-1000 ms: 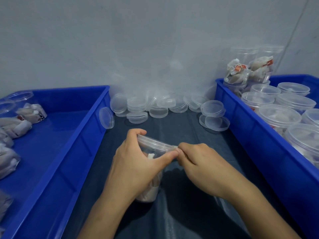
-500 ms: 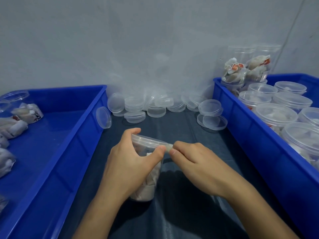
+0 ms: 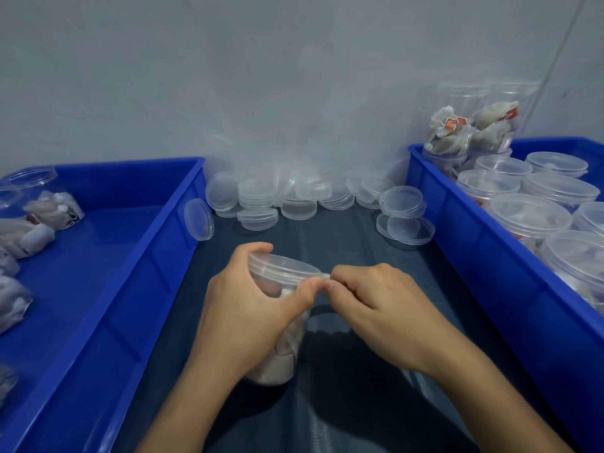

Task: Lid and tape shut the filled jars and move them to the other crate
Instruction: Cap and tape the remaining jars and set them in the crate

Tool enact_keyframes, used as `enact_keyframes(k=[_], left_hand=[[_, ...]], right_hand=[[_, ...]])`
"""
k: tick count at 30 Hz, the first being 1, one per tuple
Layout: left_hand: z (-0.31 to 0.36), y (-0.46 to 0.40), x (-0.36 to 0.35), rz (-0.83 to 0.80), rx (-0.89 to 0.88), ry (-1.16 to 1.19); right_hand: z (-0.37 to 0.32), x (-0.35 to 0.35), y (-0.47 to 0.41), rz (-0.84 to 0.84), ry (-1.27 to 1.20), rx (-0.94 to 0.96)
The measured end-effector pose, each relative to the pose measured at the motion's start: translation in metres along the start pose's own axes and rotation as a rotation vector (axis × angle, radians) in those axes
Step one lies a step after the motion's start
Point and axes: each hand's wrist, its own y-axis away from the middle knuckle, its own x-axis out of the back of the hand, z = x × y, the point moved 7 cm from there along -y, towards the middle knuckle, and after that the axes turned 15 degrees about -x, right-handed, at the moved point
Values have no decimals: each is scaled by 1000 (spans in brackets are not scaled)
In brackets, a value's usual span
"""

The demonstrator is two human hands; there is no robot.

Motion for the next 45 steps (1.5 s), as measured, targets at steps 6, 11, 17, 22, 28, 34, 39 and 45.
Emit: enact_keyframes(k=[6, 11, 17, 22, 28, 34, 39, 45], left_hand=[[-13, -2, -6, -83, 150, 550], [-12, 7, -18, -279, 389, 1322], [-21, 4, -29, -223, 310, 1133], [-29, -1, -28, 20, 180, 835], [-28, 0, -34, 14, 166, 784], [-24, 0, -36, 5, 131, 775], [-19, 1, -38, -5, 101, 774], [-18, 2, -39, -14, 98, 787]], right_hand=[[-1, 10, 1, -43, -323, 81], [27, 24, -18, -95, -1088, -137], [40, -4, -22, 56, -288, -23], [32, -46, -25, -44, 66, 97], [28, -28, -21, 41, -25, 10], [11, -26, -10, -127, -881, -60], [-4, -38, -10, -52, -855, -24], [-1, -32, -9, 13, -893, 5]])
